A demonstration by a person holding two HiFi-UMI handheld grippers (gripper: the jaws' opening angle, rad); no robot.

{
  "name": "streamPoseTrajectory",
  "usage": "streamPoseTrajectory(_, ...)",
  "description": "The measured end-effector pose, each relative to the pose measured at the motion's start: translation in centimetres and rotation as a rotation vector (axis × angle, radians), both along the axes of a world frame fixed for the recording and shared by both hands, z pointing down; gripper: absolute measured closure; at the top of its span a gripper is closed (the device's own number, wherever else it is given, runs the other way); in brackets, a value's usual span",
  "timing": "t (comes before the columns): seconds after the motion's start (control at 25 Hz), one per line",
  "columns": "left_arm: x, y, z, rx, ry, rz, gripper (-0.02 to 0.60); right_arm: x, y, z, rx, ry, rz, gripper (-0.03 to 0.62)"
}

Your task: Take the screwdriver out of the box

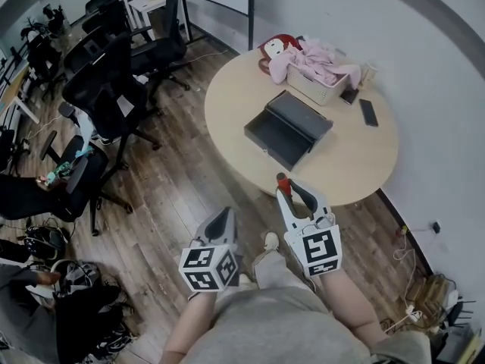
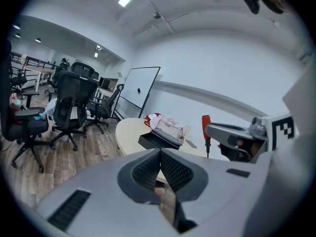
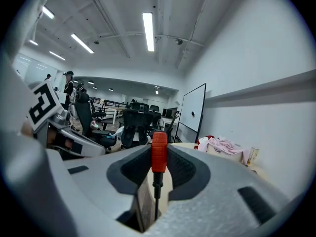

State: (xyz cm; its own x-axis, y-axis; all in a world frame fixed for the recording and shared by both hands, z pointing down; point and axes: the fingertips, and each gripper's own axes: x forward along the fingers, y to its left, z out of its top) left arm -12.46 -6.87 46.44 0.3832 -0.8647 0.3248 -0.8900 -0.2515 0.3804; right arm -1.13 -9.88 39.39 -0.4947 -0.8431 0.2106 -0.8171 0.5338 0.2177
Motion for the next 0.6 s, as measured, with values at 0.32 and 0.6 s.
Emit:
streamPoseTrajectory(0.32, 0.0, 2.2, -0.1, 0.006, 0.010, 0.011, 0.578, 0.1, 3.1, -0.5, 0.001, -0.020, 0.021, 0.516)
streamPoseTrajectory(0.6, 0.4, 2.7, -0.2, 0.014, 0.006, 0.020, 0.578, 0.6, 4.1, 0.0, 0.000, -0.021, 0.037, 0.516)
